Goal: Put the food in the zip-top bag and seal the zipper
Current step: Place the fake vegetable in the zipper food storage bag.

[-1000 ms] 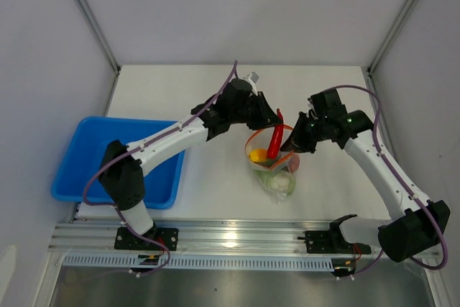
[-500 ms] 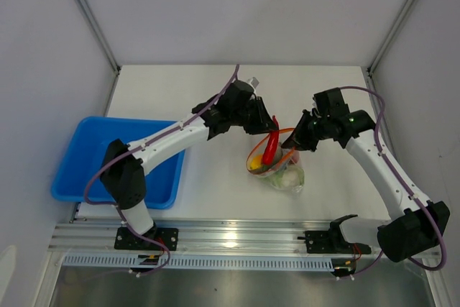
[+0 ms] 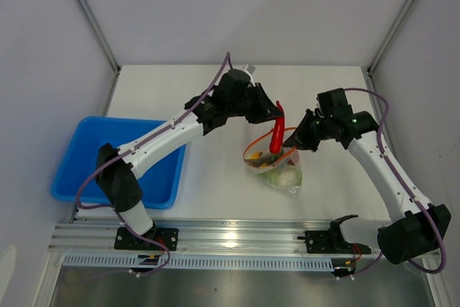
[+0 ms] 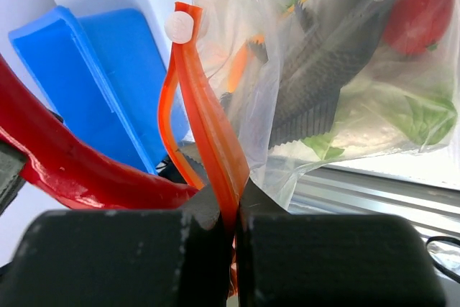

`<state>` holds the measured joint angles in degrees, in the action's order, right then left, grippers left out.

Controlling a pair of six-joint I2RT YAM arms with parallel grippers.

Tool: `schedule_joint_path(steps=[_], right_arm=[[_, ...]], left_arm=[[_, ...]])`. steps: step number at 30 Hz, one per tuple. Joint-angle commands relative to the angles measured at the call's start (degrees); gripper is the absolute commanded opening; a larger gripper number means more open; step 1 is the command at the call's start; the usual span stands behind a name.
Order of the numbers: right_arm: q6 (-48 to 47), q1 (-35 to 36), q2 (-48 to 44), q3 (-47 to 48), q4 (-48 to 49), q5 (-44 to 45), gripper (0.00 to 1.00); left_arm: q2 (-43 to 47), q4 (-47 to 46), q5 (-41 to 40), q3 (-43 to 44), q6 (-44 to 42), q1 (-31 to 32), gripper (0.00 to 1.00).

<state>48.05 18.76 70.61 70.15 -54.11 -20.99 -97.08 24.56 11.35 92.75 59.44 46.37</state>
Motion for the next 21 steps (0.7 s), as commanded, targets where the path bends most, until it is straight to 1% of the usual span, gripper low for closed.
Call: schedule_joint_path(steps=[1,2,3,4,6,9,12,17,21], right_arm=[[2.92,-0.22,-1.61,0.16,3.04,-3.00,0.00],[3.27,-0.31,-1.79,0.16,3.04,-3.26,0.00],[4.23,-0.39,-1.88,0.16,3.04,-3.61,0.00],[4.50,-0.48,-1.97,0.25,3.13,-3.96,0.00],[5.64,-0.48,-2.23,0.16,3.48,-4.41,0.00],[7.48,-0.75,-2.76,-0.36,4.44,-4.58,0.00],[9.25,-0.75,-3.28,-1.77,6.38,-5.11,0.00],[10.04,-0.84,-3.46,-3.17,7.17,-4.41,0.00],[9.78,-0.83,-3.55,-4.14,7.70,-3.62,0.00]], left_arm=[[1.63,-6.62,1.30,-4.66,5.51,0.65,0.00],[2.06,-9.24,1.13,-5.81,6.12,0.91,0.00],[2.50,-10.39,1.04,-9.31,6.39,0.92,0.01],[3.29,-11.36,1.04,-10.39,6.65,1.00,0.01],[3.74,-12.25,0.86,-13.02,7.00,1.27,0.01],[3.83,-12.78,0.86,-14.61,7.27,2.06,0.00],[2.95,-11.64,1.04,-14.09,6.39,3.20,0.01],[1.63,-6.11,1.22,-11.11,2.89,4.78,0.01],[3.21,-5.05,-0.71,-10.14,-1.07,4.78,0.01]])
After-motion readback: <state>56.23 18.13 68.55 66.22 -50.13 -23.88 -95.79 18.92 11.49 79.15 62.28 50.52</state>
